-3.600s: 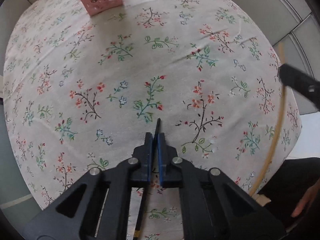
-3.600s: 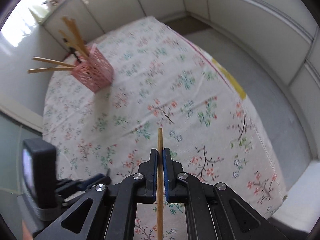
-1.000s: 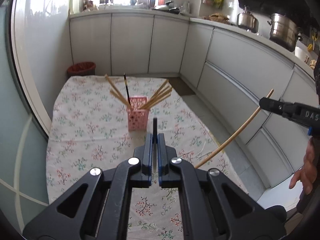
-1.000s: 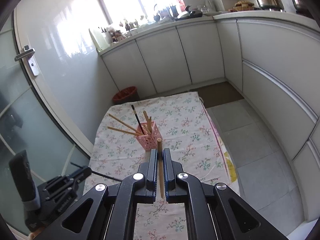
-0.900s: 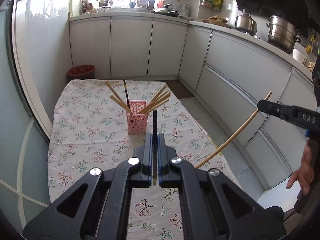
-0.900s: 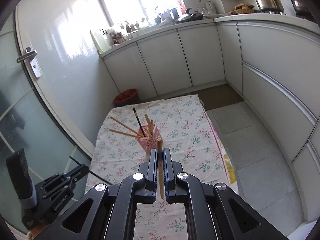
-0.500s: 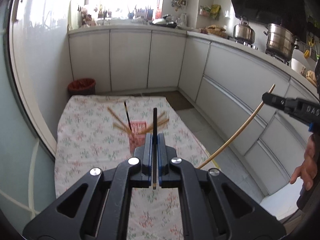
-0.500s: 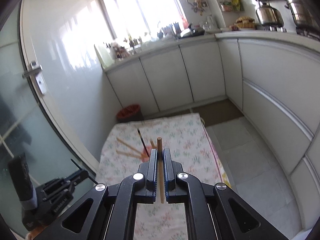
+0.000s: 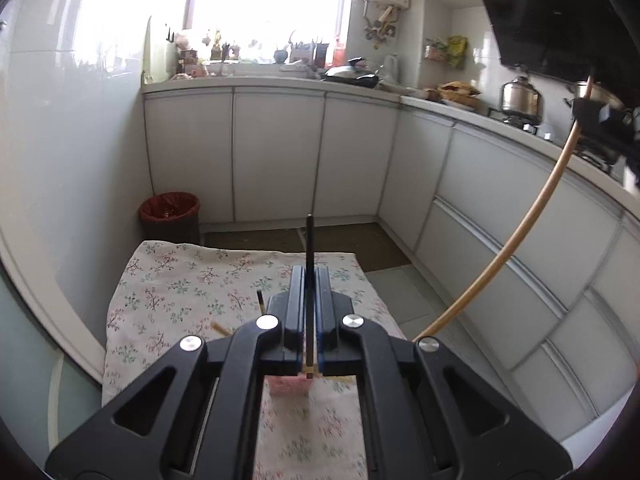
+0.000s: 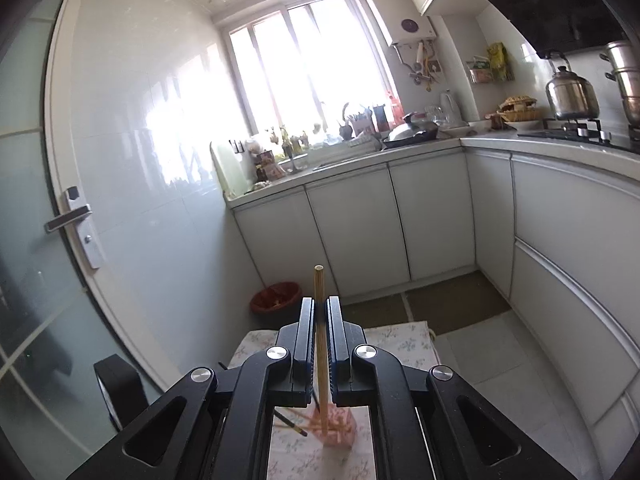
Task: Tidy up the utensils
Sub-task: 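Lower the black chopstick into the basket and open the left tool while the right tool holds its chopstick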
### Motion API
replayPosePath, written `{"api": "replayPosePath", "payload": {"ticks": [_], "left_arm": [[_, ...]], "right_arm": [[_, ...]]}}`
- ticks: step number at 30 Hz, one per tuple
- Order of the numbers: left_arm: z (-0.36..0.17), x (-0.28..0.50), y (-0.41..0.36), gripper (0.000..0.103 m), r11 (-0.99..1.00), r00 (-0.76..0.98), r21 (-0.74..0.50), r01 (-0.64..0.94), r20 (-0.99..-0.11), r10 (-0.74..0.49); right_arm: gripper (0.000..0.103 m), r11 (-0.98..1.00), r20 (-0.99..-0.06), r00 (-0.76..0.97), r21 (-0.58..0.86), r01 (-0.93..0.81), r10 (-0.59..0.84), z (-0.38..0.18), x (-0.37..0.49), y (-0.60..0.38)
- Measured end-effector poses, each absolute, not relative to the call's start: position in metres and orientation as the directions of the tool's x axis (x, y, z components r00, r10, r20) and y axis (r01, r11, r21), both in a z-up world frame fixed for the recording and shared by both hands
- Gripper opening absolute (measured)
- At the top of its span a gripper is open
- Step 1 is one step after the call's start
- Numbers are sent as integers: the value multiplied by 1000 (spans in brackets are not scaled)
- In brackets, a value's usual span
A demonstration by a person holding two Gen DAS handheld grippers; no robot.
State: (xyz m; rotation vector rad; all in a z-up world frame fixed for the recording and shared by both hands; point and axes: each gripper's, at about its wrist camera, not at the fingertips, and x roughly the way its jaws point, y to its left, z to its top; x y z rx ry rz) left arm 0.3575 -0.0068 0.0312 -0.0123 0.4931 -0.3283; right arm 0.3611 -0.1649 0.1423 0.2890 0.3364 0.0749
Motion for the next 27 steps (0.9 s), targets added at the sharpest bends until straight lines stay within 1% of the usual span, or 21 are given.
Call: {"api": "replayPosePath", "payload": {"ticks": [3,7,9,13,15,18,20,22,26,27], "left_arm": [[13,386,-12,5,959,837,-80,273,-472,-277],[-24,411,-15,6,963,795,-109,246,-546,-265],[-34,411,-7,7,960,780,-155,234,-560,-281],[-15,381,21,8,956,831,-192,223,-475,-289],[1,368,31,18,958,854,-183,219,-440,-279],[15,357,45,22,960,878,-176,216,-396,-270],[21,354,54,22,961,884,-179,211,-385,-266],[21,355,59,23,964,883,-171,205,-393,-257],[10,357,75,23,970,880,-156,185,-413,-234],[8,356,78,25,969,877,-163,184,-418,-237]], "right_arm": [[6,956,-326,936,292,-34,133,127,397,-155],[6,958,-352,925,283,-38,141,91,435,-142],[6,962,-371,918,269,-41,143,73,449,-134],[6,971,-376,917,235,-47,135,53,464,-122],[6,971,-380,914,234,-53,142,48,470,-117],[6,973,-376,916,224,-59,142,44,479,-107],[6,975,-371,918,213,-64,141,41,485,-99],[6,979,-371,919,192,-64,133,34,493,-89],[6,973,-396,905,220,-71,155,20,500,-80],[6,971,-401,901,228,-77,166,18,498,-79]]}}
